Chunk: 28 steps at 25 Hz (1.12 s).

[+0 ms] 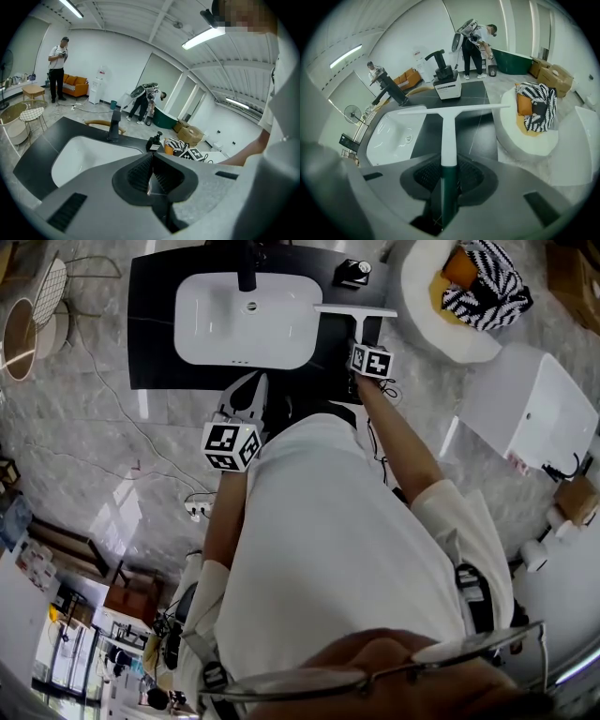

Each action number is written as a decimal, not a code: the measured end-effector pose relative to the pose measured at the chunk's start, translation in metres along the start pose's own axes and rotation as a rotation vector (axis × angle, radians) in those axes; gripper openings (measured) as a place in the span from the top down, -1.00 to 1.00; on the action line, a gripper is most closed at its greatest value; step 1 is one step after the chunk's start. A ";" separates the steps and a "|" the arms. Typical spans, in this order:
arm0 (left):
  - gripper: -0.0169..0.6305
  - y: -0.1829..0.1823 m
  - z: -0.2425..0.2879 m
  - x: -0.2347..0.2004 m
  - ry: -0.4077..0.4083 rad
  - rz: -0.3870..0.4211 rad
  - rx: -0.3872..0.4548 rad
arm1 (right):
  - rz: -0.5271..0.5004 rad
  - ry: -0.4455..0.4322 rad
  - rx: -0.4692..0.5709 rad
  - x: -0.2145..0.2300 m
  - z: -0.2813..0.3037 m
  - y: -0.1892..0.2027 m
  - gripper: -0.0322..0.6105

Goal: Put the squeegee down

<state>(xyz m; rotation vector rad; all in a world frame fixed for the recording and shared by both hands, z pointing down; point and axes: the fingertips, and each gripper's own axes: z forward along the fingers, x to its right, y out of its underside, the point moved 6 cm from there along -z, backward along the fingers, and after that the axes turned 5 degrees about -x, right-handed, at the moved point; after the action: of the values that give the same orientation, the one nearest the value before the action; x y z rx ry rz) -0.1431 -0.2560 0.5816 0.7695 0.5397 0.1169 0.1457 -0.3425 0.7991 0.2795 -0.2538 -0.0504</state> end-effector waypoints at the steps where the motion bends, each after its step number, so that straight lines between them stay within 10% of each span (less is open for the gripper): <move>1: 0.93 0.000 0.000 0.000 -0.003 0.000 0.000 | 0.004 0.004 -0.004 0.001 0.001 0.000 0.59; 28: 0.93 0.008 -0.008 0.009 -0.048 0.004 0.000 | -0.034 -0.012 0.033 -0.001 0.012 0.005 0.43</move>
<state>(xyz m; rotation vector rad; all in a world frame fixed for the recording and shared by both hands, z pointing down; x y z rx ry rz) -0.1384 -0.2429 0.5784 0.7710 0.4926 0.1015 0.1421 -0.3411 0.8112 0.3163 -0.2615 -0.0815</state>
